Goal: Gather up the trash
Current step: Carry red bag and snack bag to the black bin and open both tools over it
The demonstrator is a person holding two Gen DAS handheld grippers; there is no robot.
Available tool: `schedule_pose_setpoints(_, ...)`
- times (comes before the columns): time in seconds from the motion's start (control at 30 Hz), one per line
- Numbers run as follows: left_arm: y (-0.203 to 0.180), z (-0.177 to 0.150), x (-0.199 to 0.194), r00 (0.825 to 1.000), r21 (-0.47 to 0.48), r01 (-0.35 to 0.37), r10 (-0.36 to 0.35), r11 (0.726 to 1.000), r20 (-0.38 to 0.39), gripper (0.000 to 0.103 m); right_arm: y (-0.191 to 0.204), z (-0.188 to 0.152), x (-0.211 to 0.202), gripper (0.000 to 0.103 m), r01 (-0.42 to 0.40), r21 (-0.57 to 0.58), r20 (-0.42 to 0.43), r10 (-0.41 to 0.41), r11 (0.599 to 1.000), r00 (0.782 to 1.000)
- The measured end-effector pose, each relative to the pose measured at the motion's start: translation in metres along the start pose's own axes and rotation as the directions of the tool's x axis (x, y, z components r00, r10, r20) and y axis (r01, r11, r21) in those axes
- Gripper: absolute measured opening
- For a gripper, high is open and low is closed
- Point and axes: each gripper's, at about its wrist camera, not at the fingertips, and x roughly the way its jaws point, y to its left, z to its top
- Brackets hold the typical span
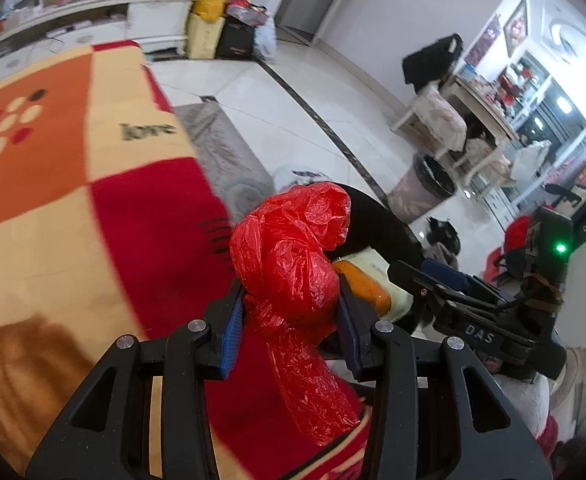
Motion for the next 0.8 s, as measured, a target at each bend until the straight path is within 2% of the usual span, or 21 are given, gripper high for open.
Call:
schedule_pose_setpoints(0.1,-0.007,0.003,0.017,0.999,-0.005,0.026,-0.026,1.0,-0.028,0.042,-0.006,-0.001,-0.007,0.078,0.001,0.017,0.013,-0.001,1.0,1.0)
schedule_pose_setpoints(0.17,-0.012,0.006,0.025,0.998,-0.014,0.054,-0.055,0.998,-0.041,0.049,-0.01,-0.001,-0.013,0.078,0.003,0.032,0.023,-0.003,0.999,1.0)
schedule_pose_setpoints(0.23,-0.014,0.007,0.031,0.994,-0.027,0.093,-0.095,0.995,-0.05,0.071,-0.015,-0.001,-0.017,0.078,0.011,0.048,0.031,-0.012,0.999,0.999)
schedule_pose_setpoints(0.27,-0.014,0.007,0.032,0.994,-0.031,0.099,-0.101,0.995,-0.05,0.073,-0.017,-0.002,-0.019,0.078,0.013,0.059,0.035,-0.015,0.998,0.999)
schedule_pose_setpoints(0.37,-0.013,0.007,0.032,0.997,-0.026,0.071,-0.072,0.997,-0.041,0.073,-0.021,-0.002,-0.022,0.078,0.013,0.084,0.036,-0.016,0.996,0.999)
schedule_pose_setpoints(0.53,-0.006,0.002,0.018,1.0,-0.004,-0.004,0.004,1.0,-0.007,0.073,-0.011,-0.003,-0.024,0.078,-0.002,0.061,0.045,-0.001,0.998,0.999)
schedule_pose_setpoints(0.67,0.002,-0.003,0.001,0.996,-0.002,-0.075,0.075,0.997,0.043,0.073,0.006,-0.008,-0.024,0.078,-0.023,0.031,0.052,0.021,0.999,0.998)
schedule_pose_setpoints(0.8,0.009,-0.009,-0.015,0.991,-0.015,-0.102,0.103,0.995,0.083,0.073,0.025,-0.016,-0.027,0.078,-0.029,0.0,0.077,0.029,1.0,0.997)
